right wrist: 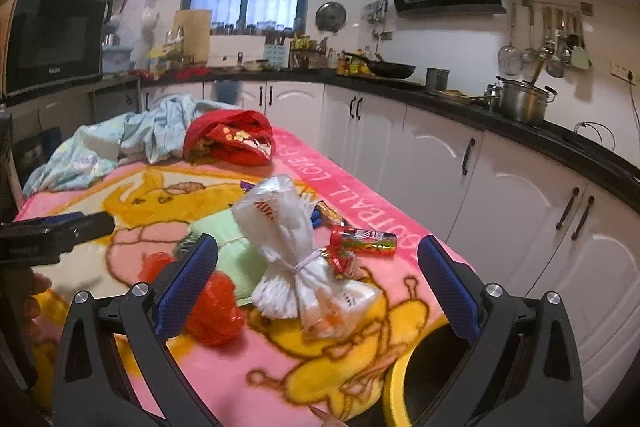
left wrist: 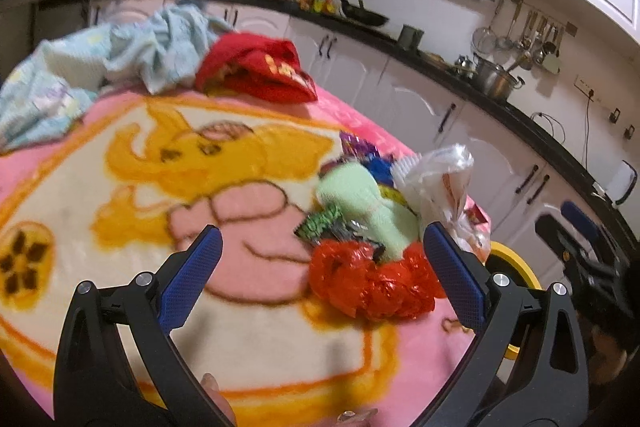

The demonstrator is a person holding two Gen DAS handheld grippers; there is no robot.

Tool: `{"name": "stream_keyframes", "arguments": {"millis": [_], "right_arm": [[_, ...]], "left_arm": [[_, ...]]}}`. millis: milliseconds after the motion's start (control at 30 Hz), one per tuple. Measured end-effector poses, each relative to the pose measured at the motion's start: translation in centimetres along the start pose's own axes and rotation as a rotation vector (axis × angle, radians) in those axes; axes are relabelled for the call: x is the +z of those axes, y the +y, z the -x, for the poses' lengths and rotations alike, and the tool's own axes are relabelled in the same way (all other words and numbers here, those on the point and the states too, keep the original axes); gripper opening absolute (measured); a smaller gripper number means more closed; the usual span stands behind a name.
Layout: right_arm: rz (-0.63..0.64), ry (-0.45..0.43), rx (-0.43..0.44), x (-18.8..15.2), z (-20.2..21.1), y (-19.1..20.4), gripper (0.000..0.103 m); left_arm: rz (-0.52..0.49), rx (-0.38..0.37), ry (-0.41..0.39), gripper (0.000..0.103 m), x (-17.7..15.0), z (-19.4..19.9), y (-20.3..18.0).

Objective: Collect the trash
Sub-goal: 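Grasp the red plastic bag with the left tool while the right tool grasps the white plastic bag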

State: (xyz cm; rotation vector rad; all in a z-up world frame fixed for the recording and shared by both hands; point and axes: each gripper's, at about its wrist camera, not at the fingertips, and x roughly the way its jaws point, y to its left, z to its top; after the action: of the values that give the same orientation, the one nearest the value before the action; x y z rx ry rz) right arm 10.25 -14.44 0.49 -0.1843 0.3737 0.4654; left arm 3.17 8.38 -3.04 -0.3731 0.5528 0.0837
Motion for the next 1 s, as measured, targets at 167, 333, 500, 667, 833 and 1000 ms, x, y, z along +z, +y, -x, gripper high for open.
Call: {"name": "stream_keyframes", "arguments": {"millis": [167, 333, 500, 667, 833, 1000], "right_arm": [[0.028, 0.047, 0.076, 1.1, -2.5, -0.7, 0.097], [0.031, 0.12, 0.198, 2.5, -6.0, -1.1, 0.092], [0.073, 0.215, 0.265, 3.1, -9.3, -0.7, 0.079], [0.131, 0.28, 0.311, 3.3, -11.3, 0.6, 0.051], [0.125, 0.286, 0.353, 3.6, -11.4, 1.1, 0.027], [0.078, 0.254, 0.39, 4.5, -10.6, 0.8, 0.024]], "left_arm": [[-0.001, -0.038, 0.075, 0.092, -0.5, -2.1, -0.4], [0.005, -0.079, 0.142, 0.081, -1.2, -4.0, -0.6], [0.034, -0.106, 0.195, 0.074, -1.7, -5.4, -0.2], [0.049, -0.126, 0.225, 0.064, -2.1, -6.4, -0.2], [0.057, -0.14, 0.235, 0.048, -2.4, -6.5, -0.2], [0.039, -0.125, 0.241, 0.012, -2.5, -6.3, -0.3]]}}
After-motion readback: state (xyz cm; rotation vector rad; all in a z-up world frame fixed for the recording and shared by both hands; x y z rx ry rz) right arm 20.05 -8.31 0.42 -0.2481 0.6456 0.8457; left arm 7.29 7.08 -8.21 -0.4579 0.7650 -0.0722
